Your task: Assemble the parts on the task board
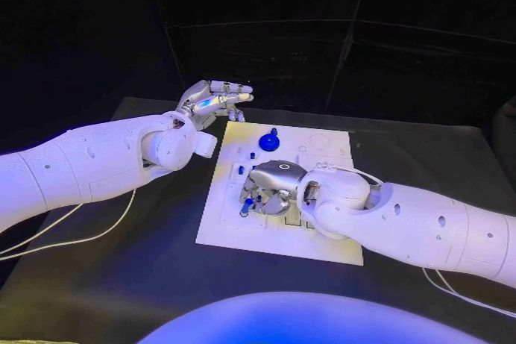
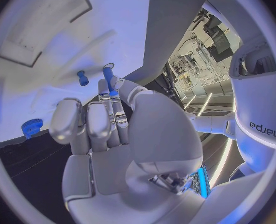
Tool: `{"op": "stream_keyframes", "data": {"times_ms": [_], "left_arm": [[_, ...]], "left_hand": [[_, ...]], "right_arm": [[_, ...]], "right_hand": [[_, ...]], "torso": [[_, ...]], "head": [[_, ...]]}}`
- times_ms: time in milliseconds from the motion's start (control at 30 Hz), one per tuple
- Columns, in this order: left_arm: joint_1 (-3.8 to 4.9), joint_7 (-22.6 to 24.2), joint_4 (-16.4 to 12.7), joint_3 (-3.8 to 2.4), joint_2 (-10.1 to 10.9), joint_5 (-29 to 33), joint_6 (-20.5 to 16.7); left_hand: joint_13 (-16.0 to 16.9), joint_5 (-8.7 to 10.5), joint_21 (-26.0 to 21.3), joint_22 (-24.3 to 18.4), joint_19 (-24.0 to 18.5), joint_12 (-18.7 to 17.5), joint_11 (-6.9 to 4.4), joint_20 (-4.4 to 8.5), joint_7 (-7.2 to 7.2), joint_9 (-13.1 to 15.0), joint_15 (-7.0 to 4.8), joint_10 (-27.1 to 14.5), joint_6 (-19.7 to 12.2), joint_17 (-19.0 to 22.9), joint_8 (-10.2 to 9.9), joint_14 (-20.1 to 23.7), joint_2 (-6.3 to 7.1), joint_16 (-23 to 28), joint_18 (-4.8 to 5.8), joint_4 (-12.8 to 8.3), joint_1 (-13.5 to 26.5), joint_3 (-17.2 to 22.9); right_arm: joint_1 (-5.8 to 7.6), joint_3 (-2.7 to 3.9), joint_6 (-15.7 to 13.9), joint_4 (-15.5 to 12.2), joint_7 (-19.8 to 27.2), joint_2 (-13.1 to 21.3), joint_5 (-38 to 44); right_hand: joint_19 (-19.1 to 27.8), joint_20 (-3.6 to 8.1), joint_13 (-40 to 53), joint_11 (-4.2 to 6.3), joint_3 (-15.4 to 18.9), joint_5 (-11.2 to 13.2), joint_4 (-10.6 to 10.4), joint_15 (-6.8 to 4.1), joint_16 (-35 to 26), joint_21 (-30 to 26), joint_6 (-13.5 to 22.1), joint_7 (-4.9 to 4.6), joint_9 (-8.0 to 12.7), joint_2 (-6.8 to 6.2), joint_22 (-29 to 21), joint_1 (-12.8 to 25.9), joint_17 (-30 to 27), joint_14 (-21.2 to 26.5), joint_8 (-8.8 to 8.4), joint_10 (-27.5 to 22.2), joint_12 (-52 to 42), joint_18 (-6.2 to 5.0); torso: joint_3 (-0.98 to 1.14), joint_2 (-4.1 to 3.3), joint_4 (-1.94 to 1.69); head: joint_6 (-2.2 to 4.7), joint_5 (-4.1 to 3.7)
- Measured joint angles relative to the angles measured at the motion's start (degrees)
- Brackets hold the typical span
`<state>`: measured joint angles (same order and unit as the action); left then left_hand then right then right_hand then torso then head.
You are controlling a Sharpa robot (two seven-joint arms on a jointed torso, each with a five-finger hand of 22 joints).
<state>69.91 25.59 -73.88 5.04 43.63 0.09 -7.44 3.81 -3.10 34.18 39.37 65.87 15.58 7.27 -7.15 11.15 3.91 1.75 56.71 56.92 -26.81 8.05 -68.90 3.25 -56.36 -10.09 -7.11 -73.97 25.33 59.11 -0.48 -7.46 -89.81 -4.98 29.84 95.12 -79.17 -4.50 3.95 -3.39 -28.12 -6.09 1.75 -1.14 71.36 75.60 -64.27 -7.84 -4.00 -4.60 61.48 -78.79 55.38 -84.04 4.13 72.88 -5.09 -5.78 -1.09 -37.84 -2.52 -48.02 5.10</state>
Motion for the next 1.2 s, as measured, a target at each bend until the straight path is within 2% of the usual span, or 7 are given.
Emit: {"op": "stream_keyframes", "data": {"times_ms": [67,200,400,567,1100,1200], "left_arm": [[0.00,0.0,0.0,0.00,0.0,0.0,0.0],[0.00,0.0,0.1,0.00,0.0,0.0,0.0],[0.00,0.0,0.1,0.00,0.0,0.0,0.0],[0.00,0.0,0.1,0.00,-0.1,0.0,0.1],[0.00,-0.1,0.2,0.00,-0.1,0.0,0.2],[0.00,-0.1,0.2,0.00,-0.1,0.0,0.2]], "left_hand": [[0.0,0.00,0.0,0.0,0.0,0.0,0.00,0.00,0.00,0.0,0.00,0.0,0.0,0.0,0.0,0.0,0.00,0.0,0.00,0.0,0.0,0.0],[0.0,0.00,0.0,0.0,0.0,0.0,0.00,0.00,0.00,0.0,0.00,0.0,0.0,0.0,0.0,0.0,0.00,0.0,0.00,0.0,0.0,0.0],[0.0,0.00,0.0,0.0,0.0,0.0,0.00,0.00,0.00,0.0,0.00,0.0,0.0,0.0,0.0,0.0,0.00,0.0,0.00,0.0,0.0,0.0],[0.0,0.00,0.0,0.0,0.0,0.0,0.00,0.00,0.00,0.0,0.00,0.0,0.0,0.0,0.0,0.0,0.00,0.0,0.00,0.0,0.0,0.0],[0.0,0.00,0.0,0.0,0.0,0.0,0.00,0.00,0.00,0.0,0.00,0.0,0.0,0.0,0.0,0.0,0.00,0.0,0.00,0.0,0.0,0.0],[0.0,0.00,0.0,0.0,0.0,0.0,0.00,0.00,0.00,0.0,0.00,0.0,0.0,0.0,0.0,0.0,0.00,0.0,0.00,0.0,0.0,0.0]], "right_arm": [[0.02,-0.07,0.1,0.0,-0.3,-0.2,0.3],[0.23,-0.72,0.3,0.0,-0.4,-0.5,0.7],[0.22,-1.22,0.7,-0.1,-0.5,-1.0,1.0],[-0.07,-1.64,1.2,0.1,-0.9,-1.2,1.6],[-0.12,-1.65,0.7,-0.2,-1.9,-1.3,3.6],[-0.15,-1.66,0.6,-0.3,-2.0,-1.3,3.8]], "right_hand": [[0.0,0.00,0.0,0.00,0.0,0.0,0.0,0.00,0.0,0.0,-0.1,-0.10,0.0,0.00,0.0,0.0,0.0,0.0,-0.05,0.0,0.0,0.00],[0.0,0.00,0.0,-0.20,0.0,-0.1,0.0,0.00,0.0,0.0,0.0,-0.19,0.0,0.01,0.0,0.0,0.0,0.0,-0.12,0.2,0.0,0.00],[0.0,0.00,0.1,-0.22,0.0,-0.1,0.0,0.01,0.0,0.0,0.0,-0.20,0.0,0.23,0.0,0.2,0.0,0.0,0.08,0.2,0.0,0.00],[0.0,0.00,0.0,-0.31,0.0,-0.1,0.0,0.01,0.0,0.0,0.1,-0.29,0.0,-0.06,0.0,0.5,-0.1,0.0,0.08,0.3,0.1,0.00],[0.2,-0.21,0.0,-0.31,0.0,-0.1,0.0,0.01,-0.2,0.0,0.2,-0.26,0.0,-0.07,0.0,0.5,-0.4,0.0,0.01,0.3,0.1,0.00],[0.2,-0.21,0.0,-0.31,0.0,-0.1,0.0,0.01,-0.3,0.0,0.2,-0.24,0.0,-0.67,-0.3,1.1,-0.7,0.0,0.00,0.3,0.5,0.00]], "torso": [[-0.01,0.00,-0.01],[-0.04,0.02,-0.01],[-0.06,0.03,-0.01],[-0.06,0.03,-0.03],[-0.04,0.01,-0.05],[-0.04,0.01,-0.04]], "head": [[-0.03,0.00],[-0.10,-0.01],[-0.22,-0.01],[-0.24,-0.01],[-0.31,0.15],[-0.33,0.18]]}}
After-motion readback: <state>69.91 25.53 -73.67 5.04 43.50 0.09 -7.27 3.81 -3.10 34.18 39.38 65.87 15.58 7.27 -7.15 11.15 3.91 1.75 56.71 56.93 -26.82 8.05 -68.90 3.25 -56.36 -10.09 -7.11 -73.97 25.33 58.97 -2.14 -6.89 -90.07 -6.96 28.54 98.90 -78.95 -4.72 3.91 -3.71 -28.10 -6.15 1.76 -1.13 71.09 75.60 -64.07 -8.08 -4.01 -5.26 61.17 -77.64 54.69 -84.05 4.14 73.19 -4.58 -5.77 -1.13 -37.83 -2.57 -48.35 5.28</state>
